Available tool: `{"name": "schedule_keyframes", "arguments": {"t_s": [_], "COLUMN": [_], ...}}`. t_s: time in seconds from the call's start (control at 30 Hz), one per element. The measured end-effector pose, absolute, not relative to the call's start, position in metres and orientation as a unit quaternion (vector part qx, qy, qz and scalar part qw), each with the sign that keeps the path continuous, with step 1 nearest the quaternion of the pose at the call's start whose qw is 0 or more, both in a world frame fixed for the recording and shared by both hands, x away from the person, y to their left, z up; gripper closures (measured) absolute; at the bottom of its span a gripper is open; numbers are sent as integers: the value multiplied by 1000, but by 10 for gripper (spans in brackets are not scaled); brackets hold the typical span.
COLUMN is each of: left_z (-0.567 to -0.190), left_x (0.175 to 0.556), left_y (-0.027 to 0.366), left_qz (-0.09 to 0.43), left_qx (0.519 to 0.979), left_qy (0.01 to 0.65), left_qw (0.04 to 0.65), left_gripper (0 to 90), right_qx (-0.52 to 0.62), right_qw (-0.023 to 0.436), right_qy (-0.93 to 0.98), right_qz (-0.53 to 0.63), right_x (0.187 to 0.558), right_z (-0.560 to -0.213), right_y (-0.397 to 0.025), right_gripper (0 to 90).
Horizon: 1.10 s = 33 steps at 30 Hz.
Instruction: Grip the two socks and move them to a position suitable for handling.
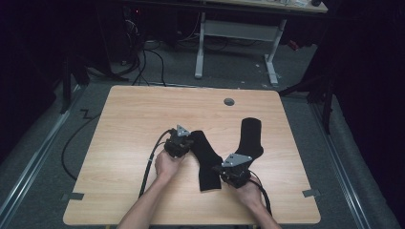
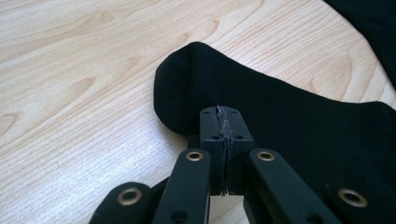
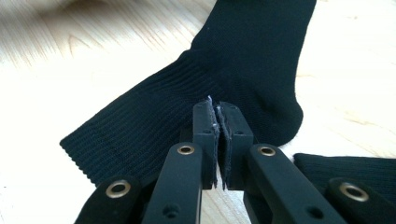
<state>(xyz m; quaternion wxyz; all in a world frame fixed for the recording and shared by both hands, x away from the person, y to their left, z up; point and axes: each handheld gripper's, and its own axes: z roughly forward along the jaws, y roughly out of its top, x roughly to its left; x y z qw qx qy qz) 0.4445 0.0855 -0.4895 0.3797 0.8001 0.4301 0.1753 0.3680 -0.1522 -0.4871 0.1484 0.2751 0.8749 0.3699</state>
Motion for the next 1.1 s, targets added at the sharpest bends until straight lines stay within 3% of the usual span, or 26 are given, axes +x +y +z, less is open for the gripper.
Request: {"name": "schedule_keyframes", "arguments": {"t_s": [0.27,0.37,0.5,0.9,1.1], "left_z": [-500,-500,-498,-490,-496], "left_x": [452,452,448,410,404], "left_y": [89,88,87,69,61], "left_qz": [171,175,172,145,162], "left_qx": [801,800,804,821,836], "left_qy": [443,443,437,398,383], "left_qw": [365,366,364,382,359], "left_gripper": [885,865,756,510,472], "right_qx": [279,284,291,312,318], "right_qw": [139,133,133,135,135], "right_qy": [878,878,873,863,862], "right_qz": [364,363,367,374,372], "right_x": [373,375,377,380,383], "right_z": [-495,-498,-500,-499,-502], "right_y": [-148,-146,-146,-151,-150], "right_gripper": [851,800,722,690,654]}}
